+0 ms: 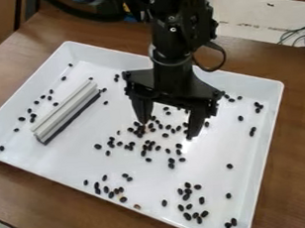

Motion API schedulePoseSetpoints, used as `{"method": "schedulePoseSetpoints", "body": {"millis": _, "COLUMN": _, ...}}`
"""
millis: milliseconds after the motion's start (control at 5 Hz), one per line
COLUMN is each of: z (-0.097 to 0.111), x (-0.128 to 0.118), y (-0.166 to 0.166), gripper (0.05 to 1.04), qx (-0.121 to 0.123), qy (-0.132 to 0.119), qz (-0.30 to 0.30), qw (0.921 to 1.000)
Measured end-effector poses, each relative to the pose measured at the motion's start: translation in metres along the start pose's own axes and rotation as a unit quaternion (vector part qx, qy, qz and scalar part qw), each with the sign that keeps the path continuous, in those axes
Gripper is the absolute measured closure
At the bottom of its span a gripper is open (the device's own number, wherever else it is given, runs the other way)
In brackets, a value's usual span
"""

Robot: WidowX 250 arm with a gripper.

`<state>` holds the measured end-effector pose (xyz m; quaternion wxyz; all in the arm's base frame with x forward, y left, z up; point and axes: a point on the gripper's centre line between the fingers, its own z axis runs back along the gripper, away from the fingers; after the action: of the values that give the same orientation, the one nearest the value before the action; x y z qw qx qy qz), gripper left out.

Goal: Sweep into pile

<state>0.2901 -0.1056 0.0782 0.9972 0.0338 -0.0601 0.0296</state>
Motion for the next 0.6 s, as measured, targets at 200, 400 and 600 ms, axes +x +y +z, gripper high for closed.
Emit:
{"method": "schedulePoseSetpoints", "body": {"millis": 200, "z": -0.007, "x": -0.004, "y": 0.001, "gripper": 0.083, "qx": 0.005, "qy": 0.012, "qz": -0.001, "qw": 0.9999}}
{"method": "schedulePoseSetpoints", "body": {"millis": 400, "z": -0.009, "x": -0.005, "y": 0.020, "gripper": 0.083, "qx": 0.022, "qy": 0.039, "qz": -0.065, "qw": 0.9969}}
{"method": "schedulePoseSetpoints", "body": {"millis": 600, "z": -0.003, "x": 0.001, "y": 0.062, "gripper": 0.083, "qx": 0.029, "qy": 0.056, "qz": -0.073, "qw": 0.9953}}
